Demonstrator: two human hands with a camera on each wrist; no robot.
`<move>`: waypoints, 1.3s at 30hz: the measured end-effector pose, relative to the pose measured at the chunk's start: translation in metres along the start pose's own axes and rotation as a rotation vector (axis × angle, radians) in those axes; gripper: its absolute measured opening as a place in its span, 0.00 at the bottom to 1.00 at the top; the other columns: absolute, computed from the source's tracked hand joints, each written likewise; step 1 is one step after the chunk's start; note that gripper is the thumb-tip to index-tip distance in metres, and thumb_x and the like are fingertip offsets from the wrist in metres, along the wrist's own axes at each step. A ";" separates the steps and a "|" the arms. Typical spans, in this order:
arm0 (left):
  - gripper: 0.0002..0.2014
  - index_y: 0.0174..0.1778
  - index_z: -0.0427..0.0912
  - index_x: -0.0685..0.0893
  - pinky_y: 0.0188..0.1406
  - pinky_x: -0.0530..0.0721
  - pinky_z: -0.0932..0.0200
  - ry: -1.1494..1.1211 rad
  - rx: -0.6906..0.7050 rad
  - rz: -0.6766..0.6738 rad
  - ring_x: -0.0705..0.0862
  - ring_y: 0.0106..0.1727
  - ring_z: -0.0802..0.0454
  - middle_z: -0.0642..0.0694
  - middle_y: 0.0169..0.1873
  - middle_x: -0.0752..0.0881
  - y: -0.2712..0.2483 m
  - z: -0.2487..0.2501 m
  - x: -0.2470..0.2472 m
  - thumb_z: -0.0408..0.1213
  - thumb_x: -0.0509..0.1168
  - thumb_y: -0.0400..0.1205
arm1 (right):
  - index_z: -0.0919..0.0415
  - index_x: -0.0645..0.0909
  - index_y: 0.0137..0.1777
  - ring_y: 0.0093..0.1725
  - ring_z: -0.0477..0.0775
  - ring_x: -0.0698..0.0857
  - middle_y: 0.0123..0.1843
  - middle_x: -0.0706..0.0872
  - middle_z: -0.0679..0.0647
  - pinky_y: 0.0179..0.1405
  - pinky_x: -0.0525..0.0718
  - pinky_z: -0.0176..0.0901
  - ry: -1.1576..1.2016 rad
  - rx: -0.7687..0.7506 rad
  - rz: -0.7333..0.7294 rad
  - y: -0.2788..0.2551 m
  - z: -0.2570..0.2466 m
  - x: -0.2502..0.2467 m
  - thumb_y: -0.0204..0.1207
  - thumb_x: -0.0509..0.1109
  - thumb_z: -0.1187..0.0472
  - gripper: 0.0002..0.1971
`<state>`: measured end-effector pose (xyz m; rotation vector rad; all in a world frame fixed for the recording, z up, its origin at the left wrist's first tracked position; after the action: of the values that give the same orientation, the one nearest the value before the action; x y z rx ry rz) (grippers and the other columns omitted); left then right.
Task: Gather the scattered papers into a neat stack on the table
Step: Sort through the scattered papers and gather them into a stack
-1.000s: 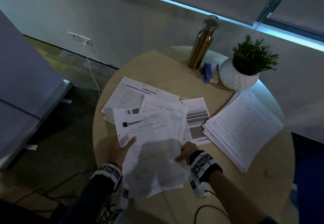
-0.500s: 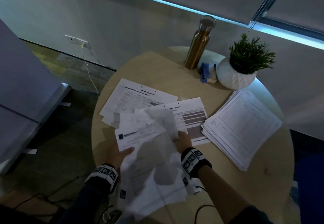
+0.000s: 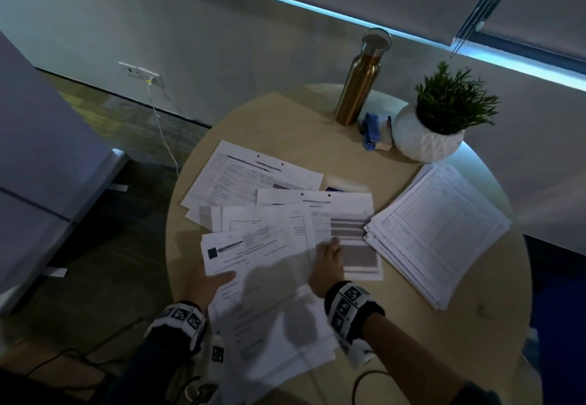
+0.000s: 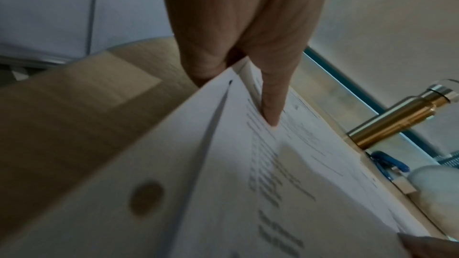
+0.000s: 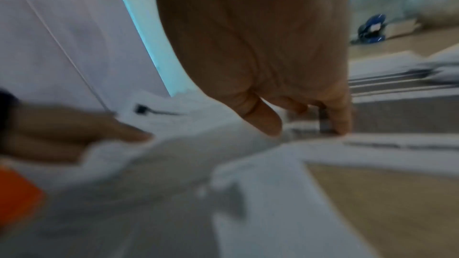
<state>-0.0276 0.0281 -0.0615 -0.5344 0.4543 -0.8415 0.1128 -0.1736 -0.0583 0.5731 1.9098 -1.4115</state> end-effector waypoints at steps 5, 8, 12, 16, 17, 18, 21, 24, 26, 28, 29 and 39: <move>0.18 0.60 0.34 0.81 0.50 0.79 0.51 -0.098 -0.036 0.072 0.84 0.51 0.39 0.35 0.54 0.85 -0.004 0.000 -0.005 0.23 0.71 0.73 | 0.73 0.77 0.67 0.71 0.68 0.74 0.71 0.76 0.67 0.72 0.72 0.57 0.056 -0.241 -0.140 -0.008 -0.030 -0.021 0.83 0.53 0.68 0.17; 0.20 0.61 0.29 0.81 0.54 0.77 0.51 -0.035 -0.029 0.081 0.83 0.53 0.41 0.32 0.57 0.85 -0.002 -0.003 -0.011 0.23 0.72 0.72 | 0.65 0.69 0.72 0.74 0.62 0.70 0.74 0.70 0.61 0.73 0.71 0.58 0.166 -0.054 0.243 0.017 -0.006 -0.054 0.79 0.61 0.63 0.21; 0.20 0.62 0.29 0.80 0.56 0.77 0.51 -0.083 -0.013 0.061 0.81 0.53 0.44 0.37 0.54 0.83 -0.010 0.002 -0.012 0.22 0.71 0.73 | 0.61 0.53 0.80 0.81 0.62 0.59 0.81 0.60 0.59 0.77 0.61 0.64 0.143 0.039 0.176 0.034 0.026 -0.059 0.76 0.69 0.54 0.37; 0.15 0.59 0.37 0.82 0.49 0.80 0.52 -0.173 -0.023 0.119 0.84 0.54 0.39 0.39 0.50 0.85 -0.014 -0.004 -0.011 0.31 0.70 0.76 | 0.61 0.68 0.72 0.71 0.62 0.76 0.71 0.77 0.59 0.70 0.70 0.56 0.109 -0.032 0.023 0.017 0.034 -0.042 0.81 0.62 0.56 0.21; 0.14 0.57 0.38 0.82 0.47 0.81 0.53 -0.195 -0.030 0.146 0.84 0.55 0.37 0.40 0.48 0.85 -0.014 -0.007 -0.009 0.34 0.70 0.76 | 0.62 0.71 0.70 0.69 0.63 0.77 0.68 0.79 0.61 0.65 0.74 0.51 0.134 -0.055 -0.067 0.011 0.034 -0.037 0.83 0.59 0.58 0.17; 0.13 0.55 0.40 0.83 0.46 0.81 0.53 -0.211 -0.032 0.165 0.85 0.54 0.37 0.41 0.46 0.86 -0.017 -0.005 -0.007 0.37 0.71 0.76 | 0.63 0.74 0.65 0.67 0.64 0.79 0.63 0.80 0.65 0.57 0.79 0.47 0.168 -0.044 -0.175 0.004 0.034 -0.032 0.83 0.59 0.61 0.14; 0.10 0.50 0.42 0.83 0.42 0.80 0.56 -0.161 -0.008 0.064 0.85 0.46 0.43 0.48 0.39 0.86 -0.029 0.004 0.008 0.31 0.73 0.74 | 0.67 0.78 0.51 0.54 0.62 0.84 0.51 0.82 0.65 0.49 0.85 0.49 0.327 0.026 -0.555 -0.018 0.035 -0.015 0.80 0.62 0.66 0.06; 0.11 0.49 0.43 0.84 0.44 0.80 0.58 -0.094 -0.030 -0.037 0.85 0.47 0.46 0.49 0.42 0.87 -0.036 0.010 0.021 0.30 0.74 0.72 | 0.67 0.79 0.38 0.40 0.60 0.84 0.41 0.83 0.63 0.47 0.83 0.53 0.355 -0.046 -0.440 -0.025 0.038 -0.006 0.75 0.67 0.64 0.07; 0.13 0.50 0.44 0.85 0.38 0.83 0.58 -0.132 -0.015 -0.068 0.88 0.47 0.47 0.45 0.47 0.90 -0.038 0.015 0.021 0.31 0.75 0.72 | 0.66 0.82 0.51 0.51 0.62 0.86 0.52 0.87 0.62 0.52 0.84 0.54 0.660 -0.099 -0.228 -0.031 0.039 -0.008 0.68 0.70 0.55 0.16; 0.14 0.52 0.43 0.85 0.34 0.87 0.61 -0.189 0.031 -0.109 0.90 0.47 0.47 0.45 0.47 0.91 -0.040 0.028 0.020 0.28 0.74 0.72 | 0.61 0.80 0.59 0.56 0.60 0.87 0.59 0.88 0.58 0.55 0.85 0.50 1.078 -0.081 -0.144 -0.039 0.041 -0.018 0.57 0.78 0.45 0.32; 0.15 0.53 0.42 0.85 0.34 0.87 0.63 -0.205 0.077 -0.139 0.90 0.48 0.48 0.46 0.46 0.92 -0.043 0.039 0.019 0.26 0.73 0.71 | 0.58 0.79 0.61 0.57 0.57 0.88 0.59 0.88 0.56 0.55 0.86 0.49 1.233 -0.115 -0.121 -0.043 0.041 -0.025 0.52 0.82 0.44 0.37; 0.20 0.47 0.50 0.83 0.37 0.83 0.75 -0.189 0.508 -0.175 0.88 0.41 0.70 0.66 0.36 0.90 -0.059 0.133 0.033 0.20 0.73 0.70 | 0.53 0.85 0.48 0.47 0.45 0.91 0.43 0.93 0.42 0.47 0.90 0.45 1.180 -0.474 0.335 -0.071 0.033 -0.118 0.59 0.82 0.66 0.17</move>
<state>0.0344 0.0042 0.0723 -0.1799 0.0117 -1.0212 0.1509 -0.2214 0.0691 1.6046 2.6821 -0.2937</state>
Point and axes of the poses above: each hand's wrist, its own y-axis towards the middle knuckle, its own x-axis out of the palm, z = x × y, the point moved 1 cm from there along y, towards the middle knuckle
